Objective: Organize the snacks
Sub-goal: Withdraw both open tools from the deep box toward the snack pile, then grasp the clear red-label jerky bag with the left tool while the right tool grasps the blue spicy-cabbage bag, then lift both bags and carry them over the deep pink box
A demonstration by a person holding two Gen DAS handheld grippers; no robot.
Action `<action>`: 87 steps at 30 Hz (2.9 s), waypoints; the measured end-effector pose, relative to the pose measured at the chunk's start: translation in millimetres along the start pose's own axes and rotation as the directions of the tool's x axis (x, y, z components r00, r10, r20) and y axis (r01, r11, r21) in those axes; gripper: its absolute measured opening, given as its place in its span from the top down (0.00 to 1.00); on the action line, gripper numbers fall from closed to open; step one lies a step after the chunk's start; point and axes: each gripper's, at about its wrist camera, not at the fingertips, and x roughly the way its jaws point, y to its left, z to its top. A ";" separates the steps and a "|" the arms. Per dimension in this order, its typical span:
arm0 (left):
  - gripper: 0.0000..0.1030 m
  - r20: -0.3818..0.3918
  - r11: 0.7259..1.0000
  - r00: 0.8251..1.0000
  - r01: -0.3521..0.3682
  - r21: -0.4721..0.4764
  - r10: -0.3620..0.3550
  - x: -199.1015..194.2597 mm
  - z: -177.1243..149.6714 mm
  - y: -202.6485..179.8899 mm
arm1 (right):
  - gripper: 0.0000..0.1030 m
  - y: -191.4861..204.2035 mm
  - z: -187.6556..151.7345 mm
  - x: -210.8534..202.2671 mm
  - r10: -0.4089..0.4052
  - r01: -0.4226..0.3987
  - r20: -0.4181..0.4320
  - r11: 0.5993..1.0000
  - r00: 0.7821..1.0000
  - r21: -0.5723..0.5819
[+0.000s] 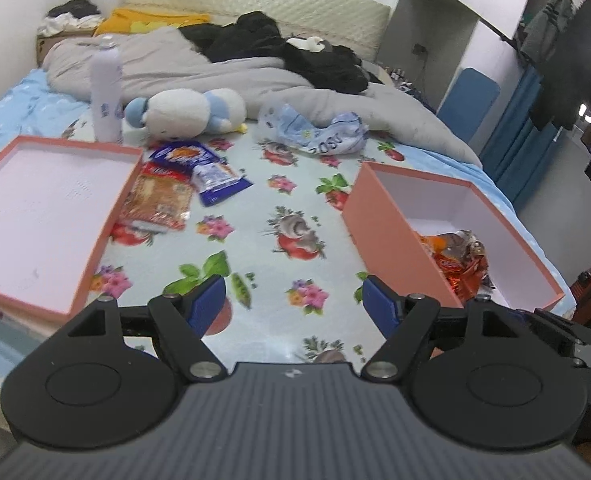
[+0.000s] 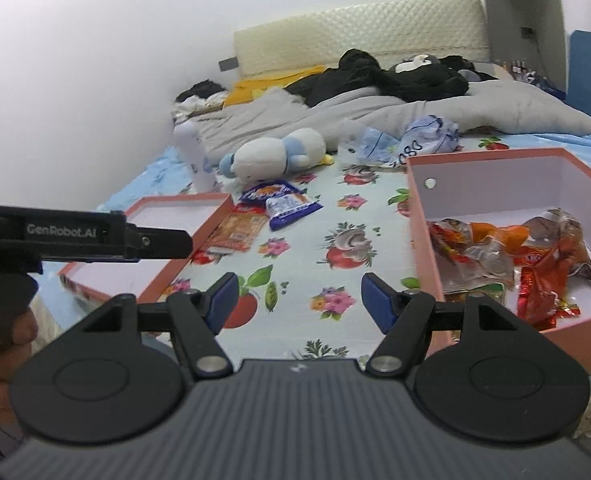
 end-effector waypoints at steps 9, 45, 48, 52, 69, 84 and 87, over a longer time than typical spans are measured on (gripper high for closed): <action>0.21 -0.023 0.999 0.999 -0.028 -0.032 0.027 18.6 0.4 39.5 | 0.32 11.8 3.3 28.3 0.002 -0.001 -0.012 1.000 1.000 0.019; 0.06 -0.093 0.969 0.967 -0.227 0.100 0.237 253.2 64.6 131.4 | 0.14 3.7 99.8 348.8 0.156 -0.195 -0.190 0.957 0.969 -0.212; 0.06 -0.085 0.958 0.961 -0.249 0.138 0.262 275.8 69.0 135.2 | 0.14 8.7 103.1 383.6 0.178 -0.238 -0.230 0.933 0.957 -0.269; 0.08 -0.130 0.952 0.946 -0.284 0.116 0.298 298.5 72.1 148.5 | 0.22 12.1 101.1 420.5 0.160 -0.254 -0.316 0.925 0.935 -0.283; 0.35 -0.100 0.955 0.954 -0.271 0.124 0.283 294.6 65.6 148.1 | 0.47 24.5 86.6 404.0 0.057 -0.230 -0.377 0.872 0.925 -0.431; 0.64 -0.110 0.963 0.957 -0.264 0.058 0.269 246.4 44.5 125.4 | 0.52 -8.4 55.0 258.8 -0.051 0.009 -0.227 0.983 0.972 -0.183; 0.65 -0.112 0.967 0.961 -0.253 0.025 0.254 230.1 40.6 117.0 | 0.52 -11.7 48.3 231.0 -0.053 0.024 -0.206 0.990 0.977 -0.139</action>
